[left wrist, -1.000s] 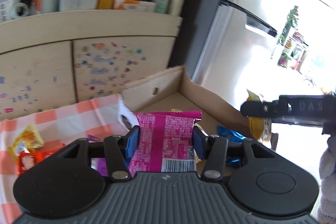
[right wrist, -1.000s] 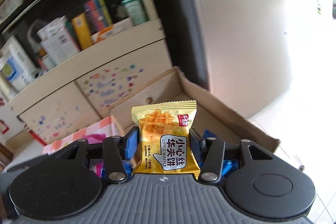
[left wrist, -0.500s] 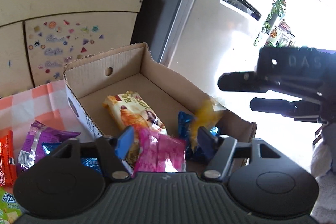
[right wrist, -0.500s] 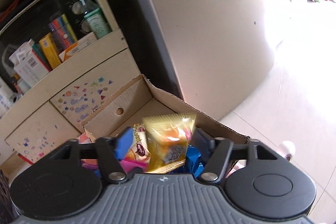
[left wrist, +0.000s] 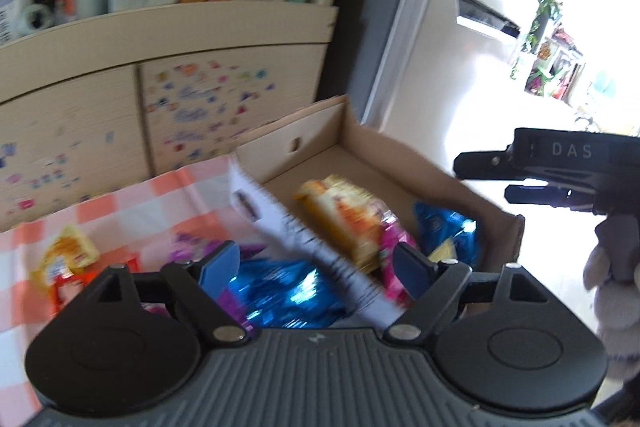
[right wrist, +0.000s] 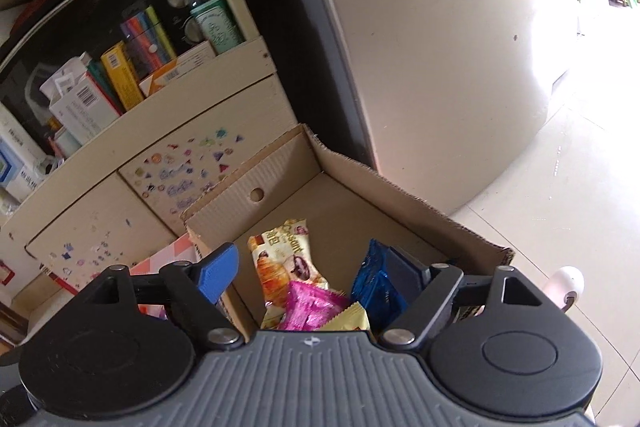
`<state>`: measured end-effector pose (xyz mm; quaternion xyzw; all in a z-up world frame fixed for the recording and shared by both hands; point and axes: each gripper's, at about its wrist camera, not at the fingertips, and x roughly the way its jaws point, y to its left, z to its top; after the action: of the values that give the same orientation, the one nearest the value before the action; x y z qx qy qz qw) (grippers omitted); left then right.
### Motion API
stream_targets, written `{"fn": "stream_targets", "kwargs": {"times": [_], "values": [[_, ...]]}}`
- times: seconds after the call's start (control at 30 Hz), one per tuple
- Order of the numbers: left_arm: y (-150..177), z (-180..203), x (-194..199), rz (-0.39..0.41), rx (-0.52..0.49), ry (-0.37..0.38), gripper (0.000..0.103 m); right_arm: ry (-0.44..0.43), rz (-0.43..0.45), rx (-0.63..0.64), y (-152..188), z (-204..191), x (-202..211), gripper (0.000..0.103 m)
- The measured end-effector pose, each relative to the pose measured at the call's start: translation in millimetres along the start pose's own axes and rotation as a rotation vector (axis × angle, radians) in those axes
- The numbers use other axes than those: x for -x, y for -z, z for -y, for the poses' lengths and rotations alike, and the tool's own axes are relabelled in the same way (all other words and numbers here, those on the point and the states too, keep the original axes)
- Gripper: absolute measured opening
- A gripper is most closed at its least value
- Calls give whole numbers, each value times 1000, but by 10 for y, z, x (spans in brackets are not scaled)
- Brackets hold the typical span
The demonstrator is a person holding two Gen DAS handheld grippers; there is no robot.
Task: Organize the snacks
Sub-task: 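Withdraw both tools from the box back over the snack pile, then grasp the silver foil pack with the right tool while the left tool grasps the green Ameria pack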
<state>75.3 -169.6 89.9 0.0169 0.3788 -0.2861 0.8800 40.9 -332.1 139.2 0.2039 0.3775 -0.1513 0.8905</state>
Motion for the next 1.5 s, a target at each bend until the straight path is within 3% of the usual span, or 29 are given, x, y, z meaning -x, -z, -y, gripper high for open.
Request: {"fn": "stream_targets", "kwargs": {"times": [0.2,0.43,0.8,1.1,1.5], "values": [[163,-281,164,-24,14,-71,84,-36,-44,53,99,-138,-51,88],[313,-673,200,-42,112,-143,84,-112,-107,90,304,-287,24,89],[506,-824,41,-141,115,-154,84,-162,-185,62,637,-329,150,90],[642,-773,-175,-210,64,-164,84,-143,-273,79,871,-444,28,91],[734,-835,-312,-224,70,-169,84,-76,-347,54,1054,-534,-233,91]]}}
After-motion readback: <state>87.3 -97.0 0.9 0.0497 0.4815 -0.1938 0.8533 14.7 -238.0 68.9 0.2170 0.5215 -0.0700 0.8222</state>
